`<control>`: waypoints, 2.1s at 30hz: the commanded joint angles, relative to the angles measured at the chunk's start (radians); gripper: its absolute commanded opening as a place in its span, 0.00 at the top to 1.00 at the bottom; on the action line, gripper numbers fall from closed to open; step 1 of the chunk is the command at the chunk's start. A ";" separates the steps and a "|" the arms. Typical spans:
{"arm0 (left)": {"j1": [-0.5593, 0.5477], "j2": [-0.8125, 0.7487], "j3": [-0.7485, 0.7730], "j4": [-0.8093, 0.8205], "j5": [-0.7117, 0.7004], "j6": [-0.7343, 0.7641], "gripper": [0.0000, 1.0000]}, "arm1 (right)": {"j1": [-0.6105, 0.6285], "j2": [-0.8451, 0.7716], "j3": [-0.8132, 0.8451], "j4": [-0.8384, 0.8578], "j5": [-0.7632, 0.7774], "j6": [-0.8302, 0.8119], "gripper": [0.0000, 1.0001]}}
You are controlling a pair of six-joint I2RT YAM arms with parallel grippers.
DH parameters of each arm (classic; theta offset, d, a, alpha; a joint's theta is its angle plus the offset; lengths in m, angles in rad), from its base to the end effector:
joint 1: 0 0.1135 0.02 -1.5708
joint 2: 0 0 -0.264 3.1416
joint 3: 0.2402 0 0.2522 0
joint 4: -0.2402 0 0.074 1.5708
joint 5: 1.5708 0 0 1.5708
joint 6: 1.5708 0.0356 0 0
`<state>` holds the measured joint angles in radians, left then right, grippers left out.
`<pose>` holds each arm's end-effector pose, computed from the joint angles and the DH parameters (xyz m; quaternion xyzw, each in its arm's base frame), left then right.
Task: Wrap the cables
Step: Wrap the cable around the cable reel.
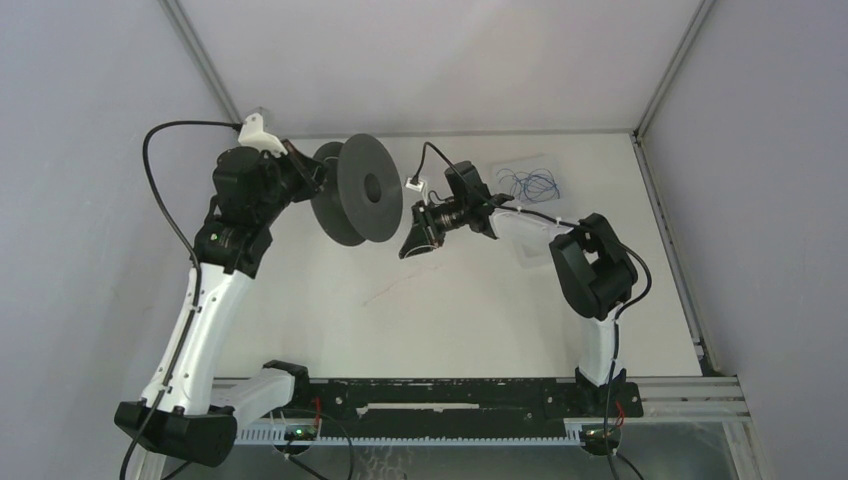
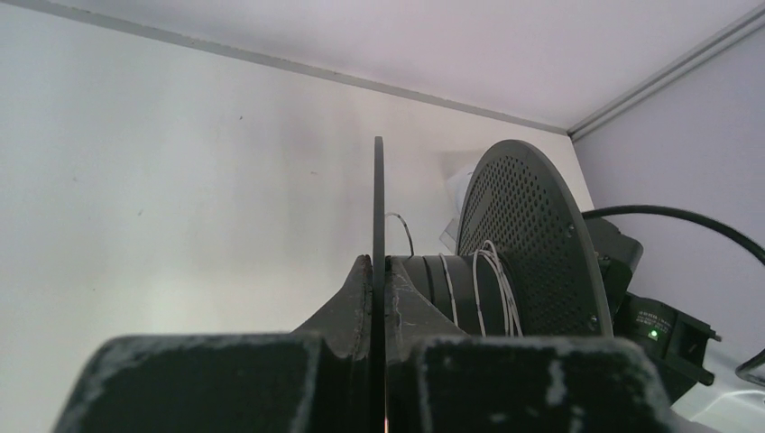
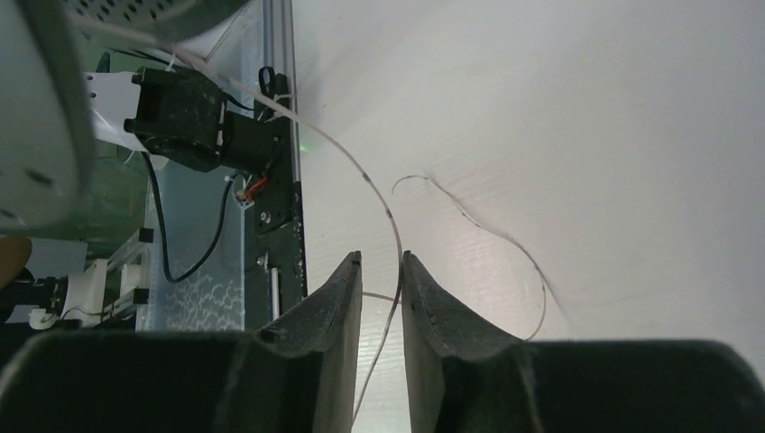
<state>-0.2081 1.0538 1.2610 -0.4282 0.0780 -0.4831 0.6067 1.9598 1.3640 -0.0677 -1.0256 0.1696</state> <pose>0.2183 -0.0489 0.4281 -0.0828 0.7762 -0.2401 0.5771 0.3354 0.2698 0.2130 -0.3797 0.7180 0.5527 0.1866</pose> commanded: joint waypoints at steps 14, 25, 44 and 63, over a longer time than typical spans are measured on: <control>0.042 0.005 0.114 0.066 -0.191 0.013 1.00 | 0.060 -0.109 -0.062 -0.214 -0.037 -0.252 0.91; -0.018 0.037 0.048 0.152 -0.410 0.151 1.00 | 0.208 -0.245 0.060 -0.442 0.059 -0.387 0.99; -0.264 0.020 -0.134 0.317 -0.576 0.453 1.00 | 0.175 -0.145 0.799 -0.707 0.330 -0.306 0.98; -0.350 -0.017 -0.210 0.313 -0.421 0.631 1.00 | 0.103 -0.078 0.942 -0.760 0.490 -0.481 0.95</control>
<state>-0.5591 1.0740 1.0790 -0.1257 -0.3840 0.0727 0.7414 1.9015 2.2528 -0.8768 -0.5648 -0.2604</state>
